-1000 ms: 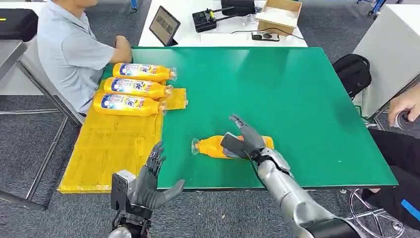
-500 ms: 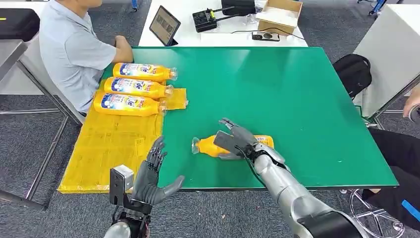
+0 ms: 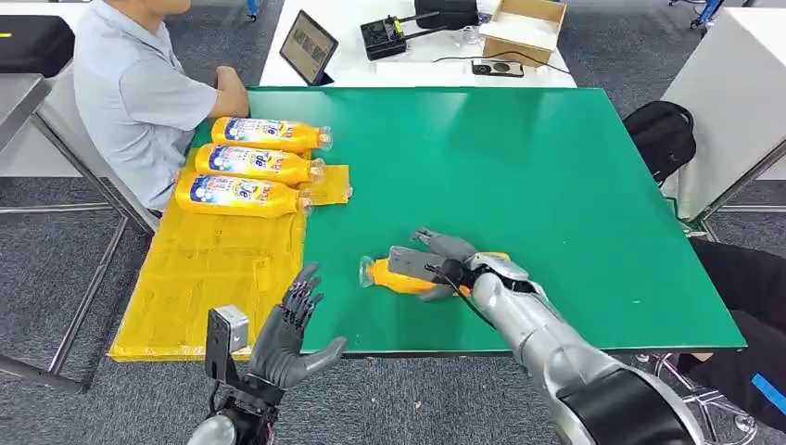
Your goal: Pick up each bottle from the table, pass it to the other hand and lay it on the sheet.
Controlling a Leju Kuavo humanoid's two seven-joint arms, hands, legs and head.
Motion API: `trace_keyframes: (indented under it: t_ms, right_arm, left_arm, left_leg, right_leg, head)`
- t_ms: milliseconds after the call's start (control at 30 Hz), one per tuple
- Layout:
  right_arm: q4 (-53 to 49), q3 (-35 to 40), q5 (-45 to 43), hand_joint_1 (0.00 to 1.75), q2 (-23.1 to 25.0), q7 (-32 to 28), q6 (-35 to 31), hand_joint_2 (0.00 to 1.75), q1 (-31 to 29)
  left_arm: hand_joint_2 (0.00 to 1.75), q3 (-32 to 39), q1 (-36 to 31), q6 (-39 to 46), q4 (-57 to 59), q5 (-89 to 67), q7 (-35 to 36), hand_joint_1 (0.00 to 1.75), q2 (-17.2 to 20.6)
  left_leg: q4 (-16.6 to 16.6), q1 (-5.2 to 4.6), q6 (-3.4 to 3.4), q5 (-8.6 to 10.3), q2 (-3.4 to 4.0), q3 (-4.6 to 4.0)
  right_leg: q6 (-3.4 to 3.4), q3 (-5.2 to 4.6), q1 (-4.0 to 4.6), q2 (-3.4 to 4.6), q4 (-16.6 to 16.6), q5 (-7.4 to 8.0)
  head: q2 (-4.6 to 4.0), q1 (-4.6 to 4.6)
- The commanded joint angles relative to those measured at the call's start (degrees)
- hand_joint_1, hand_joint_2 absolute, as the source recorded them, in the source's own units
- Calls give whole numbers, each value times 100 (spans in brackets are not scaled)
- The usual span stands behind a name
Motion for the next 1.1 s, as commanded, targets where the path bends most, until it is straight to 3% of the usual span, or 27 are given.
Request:
trace_keyframes:
  t_ms: [33,367,933,967,1100]
  right_arm:
    - [479,788,77,0,-177,103,384,175,-727]
    - [401,1396,302,0,-334,309,591,175,-1099]
    - [226,1818,231,0,-508,234,952,175,-1373]
    - [180,1870,176,0,-544,165,1035,0,-1380]
    - [-6,2134,-99,0,-714,10,1122,0,-1205]
  left_arm:
    - [175,216,-98,-205,252,121,88,0,181]
    - [175,383,-100,-350,141,117,78,0,178]
    - [175,504,-24,-551,83,345,94,0,242]
    - [175,500,-28,-568,102,358,98,0,253]
    - [175,428,11,-625,119,396,94,0,319]
  left_leg:
    - [-3,-6,9,-2,7,6]
    - [3,-5,11,-4,10,-6]
    - [2,-3,9,-4,7,-7]
    - [1,-4,9,-4,9,-6]
    - [-2,-3,9,-3,3,-4]
  right_leg:
    - [-19,3,-1,-2,1,-2]
    - [-21,-9,0,-1,7,-3]
    - [-20,-9,2,-3,5,-4]
    - [-21,-8,1,-2,5,-4]
    - [-22,-4,2,-8,2,-4]
  head:
    - [0,2]
    - [0,0]
    - [0,2]
    - [0,0]
    - [0,2]
